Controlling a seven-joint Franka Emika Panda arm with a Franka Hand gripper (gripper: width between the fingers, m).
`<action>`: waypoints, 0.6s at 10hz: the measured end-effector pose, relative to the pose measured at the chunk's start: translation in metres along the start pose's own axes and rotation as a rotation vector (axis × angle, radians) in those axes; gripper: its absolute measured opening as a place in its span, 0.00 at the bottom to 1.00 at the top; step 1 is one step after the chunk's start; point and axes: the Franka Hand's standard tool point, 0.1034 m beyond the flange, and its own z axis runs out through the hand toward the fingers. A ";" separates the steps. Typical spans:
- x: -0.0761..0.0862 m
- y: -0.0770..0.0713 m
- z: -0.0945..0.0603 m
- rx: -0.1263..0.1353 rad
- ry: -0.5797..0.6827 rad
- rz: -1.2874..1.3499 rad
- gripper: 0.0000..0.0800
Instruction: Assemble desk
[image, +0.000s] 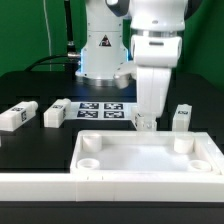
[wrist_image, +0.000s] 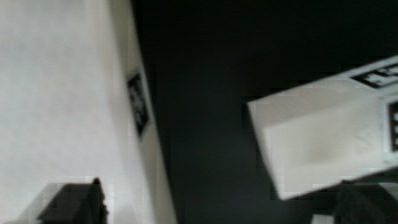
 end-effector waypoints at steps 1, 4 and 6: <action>0.004 -0.016 -0.006 0.013 -0.018 0.094 0.81; 0.008 -0.022 -0.007 0.016 -0.021 0.125 0.81; 0.009 -0.023 -0.007 0.017 -0.020 0.201 0.81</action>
Offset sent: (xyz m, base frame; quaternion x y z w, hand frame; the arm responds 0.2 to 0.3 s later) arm 0.0000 0.0000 0.0000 0.0000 0.0000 0.0000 1.0000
